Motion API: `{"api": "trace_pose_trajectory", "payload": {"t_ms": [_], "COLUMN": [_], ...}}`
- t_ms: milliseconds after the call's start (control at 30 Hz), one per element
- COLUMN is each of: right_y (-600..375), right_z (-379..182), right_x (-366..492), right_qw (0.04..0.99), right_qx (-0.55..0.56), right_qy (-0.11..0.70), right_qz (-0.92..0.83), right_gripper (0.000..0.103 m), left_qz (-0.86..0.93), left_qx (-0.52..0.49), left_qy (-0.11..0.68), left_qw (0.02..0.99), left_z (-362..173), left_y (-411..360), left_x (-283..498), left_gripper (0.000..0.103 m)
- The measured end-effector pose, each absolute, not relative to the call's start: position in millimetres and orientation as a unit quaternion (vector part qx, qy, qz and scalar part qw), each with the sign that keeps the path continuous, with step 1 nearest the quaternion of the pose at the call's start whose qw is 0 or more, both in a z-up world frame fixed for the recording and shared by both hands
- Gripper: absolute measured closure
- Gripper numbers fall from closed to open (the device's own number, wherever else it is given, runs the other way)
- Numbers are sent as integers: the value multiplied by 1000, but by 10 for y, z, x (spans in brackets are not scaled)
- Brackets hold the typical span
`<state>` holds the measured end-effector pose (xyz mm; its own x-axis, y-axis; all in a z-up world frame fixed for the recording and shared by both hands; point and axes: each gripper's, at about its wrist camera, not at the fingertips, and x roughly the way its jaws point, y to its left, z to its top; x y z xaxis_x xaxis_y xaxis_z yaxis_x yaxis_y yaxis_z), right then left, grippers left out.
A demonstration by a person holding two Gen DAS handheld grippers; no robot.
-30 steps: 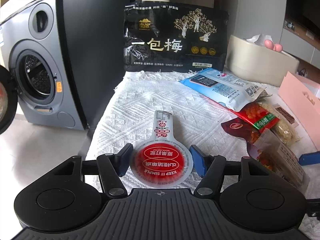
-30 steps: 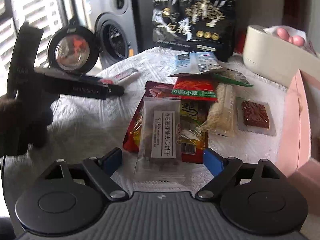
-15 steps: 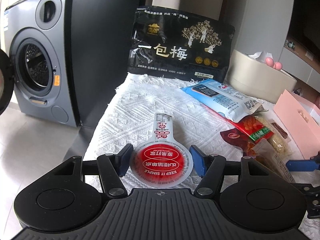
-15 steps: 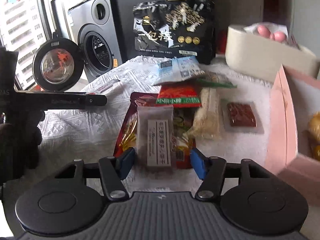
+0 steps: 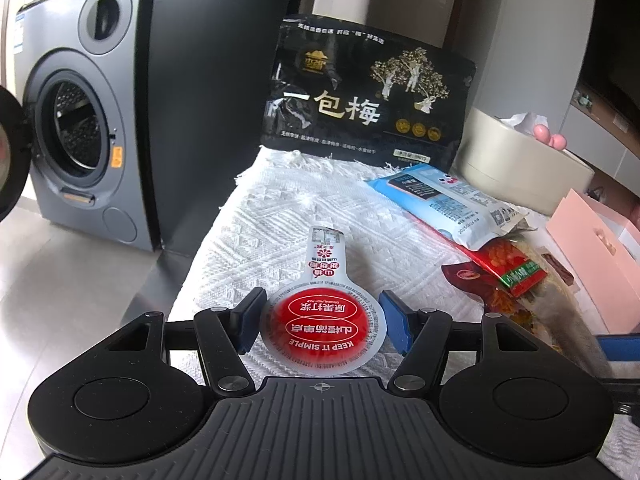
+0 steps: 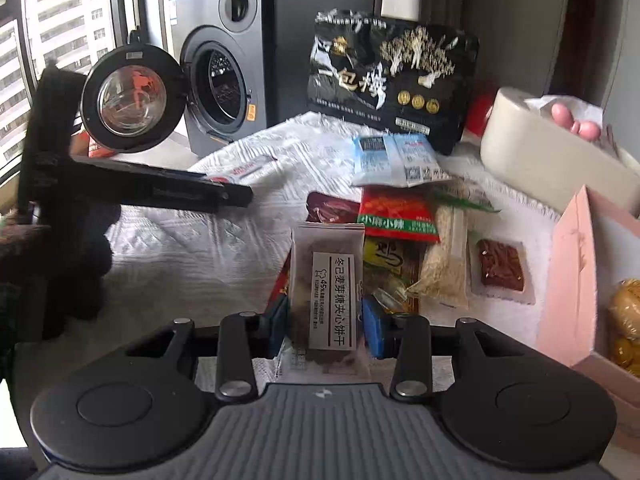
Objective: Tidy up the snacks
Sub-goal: 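Carry the red cup and biscuit packet with both tools over the pink box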
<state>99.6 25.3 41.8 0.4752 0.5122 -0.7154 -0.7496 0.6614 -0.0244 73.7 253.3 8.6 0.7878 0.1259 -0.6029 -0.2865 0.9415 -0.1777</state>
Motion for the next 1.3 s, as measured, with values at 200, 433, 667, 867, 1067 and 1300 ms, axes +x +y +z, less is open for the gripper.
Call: {"api": "trace_pose_trajectory", "payload": {"t_ms": [200,433,667,867,1067,1300], "right_y": [44,-514,-1022,-1413,-1810,-2110], "right_z": [601,702,631,660,817,1092], "right_x": [831,635,566,546,681,992], "right_qw": [836,846,864,880,903,927], "right_qx": [-147,-136,-114,-106,-92,-75], "right_qy": [353,358,373,368,345,309], "right_qz": [393,371,319,281,240,198], "right_gripper": [64,64,64,64,64,64], "left_qz": [140,77,-12,-74,-91,-94], "left_qx": [-107,-95,-108,-76,-61,-58], "left_qy": [288,287,360,367,328,306], "left_qw": [941,950,927,924,938,946], "left_z": [231,491,387,420,704,929], "left_y": [2369,1813,1068,429,-16,-353], "left_x": [510,-16,-99,101,468,952], "left_gripper": [36,35,35,35,35,35]}}
